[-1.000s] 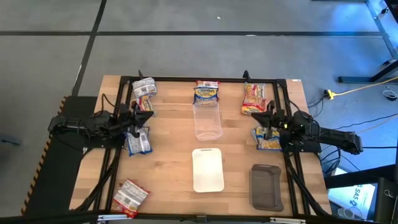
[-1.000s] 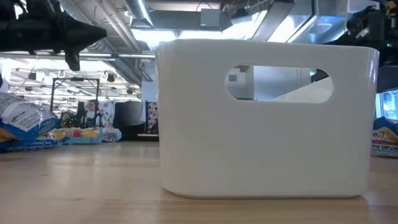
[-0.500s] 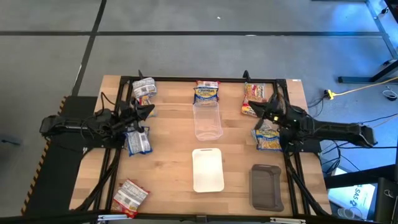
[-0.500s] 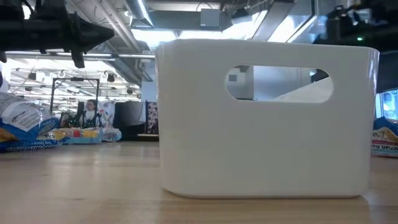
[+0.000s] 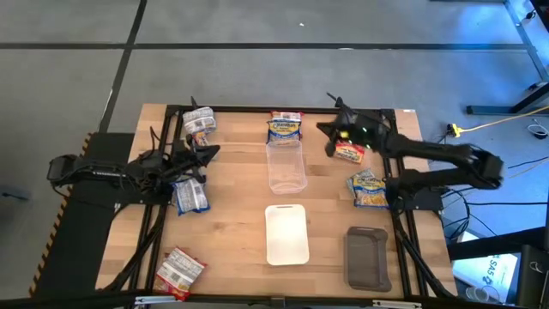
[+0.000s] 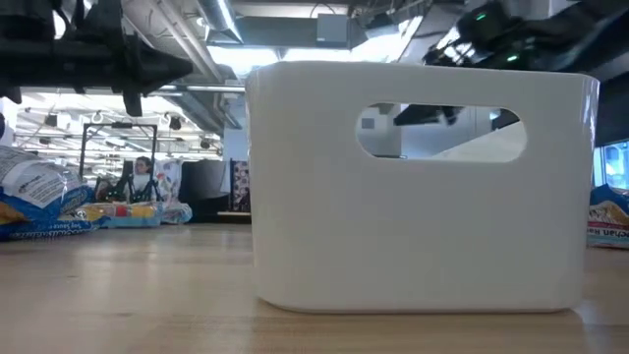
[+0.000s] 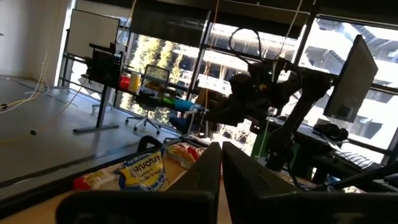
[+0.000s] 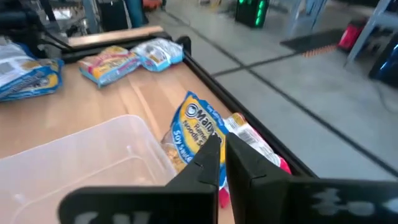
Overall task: Sort Maruchan noodles
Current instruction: Put the blue noodle pack into the transparent bin
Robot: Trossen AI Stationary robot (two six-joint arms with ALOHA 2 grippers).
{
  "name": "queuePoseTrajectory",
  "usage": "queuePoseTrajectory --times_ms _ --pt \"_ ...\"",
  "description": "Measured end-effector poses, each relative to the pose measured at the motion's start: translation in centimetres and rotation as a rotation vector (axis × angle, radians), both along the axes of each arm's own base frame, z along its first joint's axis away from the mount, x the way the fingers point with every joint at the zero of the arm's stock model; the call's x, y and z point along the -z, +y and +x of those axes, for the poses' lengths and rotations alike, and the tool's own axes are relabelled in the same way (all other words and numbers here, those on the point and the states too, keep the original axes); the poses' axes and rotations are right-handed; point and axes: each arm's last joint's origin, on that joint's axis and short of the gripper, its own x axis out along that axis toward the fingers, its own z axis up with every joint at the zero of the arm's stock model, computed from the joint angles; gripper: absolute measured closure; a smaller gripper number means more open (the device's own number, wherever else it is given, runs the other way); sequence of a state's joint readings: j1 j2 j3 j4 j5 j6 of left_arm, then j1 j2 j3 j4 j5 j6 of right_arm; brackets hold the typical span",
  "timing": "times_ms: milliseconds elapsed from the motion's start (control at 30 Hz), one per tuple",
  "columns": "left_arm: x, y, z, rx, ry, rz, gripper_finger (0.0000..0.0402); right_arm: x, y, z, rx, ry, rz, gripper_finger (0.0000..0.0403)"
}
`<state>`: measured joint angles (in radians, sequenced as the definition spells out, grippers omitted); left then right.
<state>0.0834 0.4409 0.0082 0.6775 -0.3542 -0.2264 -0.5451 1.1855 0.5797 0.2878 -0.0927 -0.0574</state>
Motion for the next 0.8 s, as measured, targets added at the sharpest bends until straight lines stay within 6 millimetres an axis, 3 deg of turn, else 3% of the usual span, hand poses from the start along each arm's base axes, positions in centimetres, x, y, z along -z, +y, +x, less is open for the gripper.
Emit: queuePoseTrajectory --times_ms 200,567,800 --pt "0.1 0.0 0.1 0.0 0.008 -0.001 0.0392 0.5 -3.9 3.2 -0.026 0.036 0.064 0.037" --pt "0.1 0.0 0.1 0.004 0.008 -0.002 0.0392 0.7 -9.5 9.7 -0.037 0.232 0.188 0.0162" --pt "0.1 -0.1 0.1 0.041 0.007 0.0 0.0392 2.2 -11.8 11.8 -0.108 0.354 0.327 0.0101"
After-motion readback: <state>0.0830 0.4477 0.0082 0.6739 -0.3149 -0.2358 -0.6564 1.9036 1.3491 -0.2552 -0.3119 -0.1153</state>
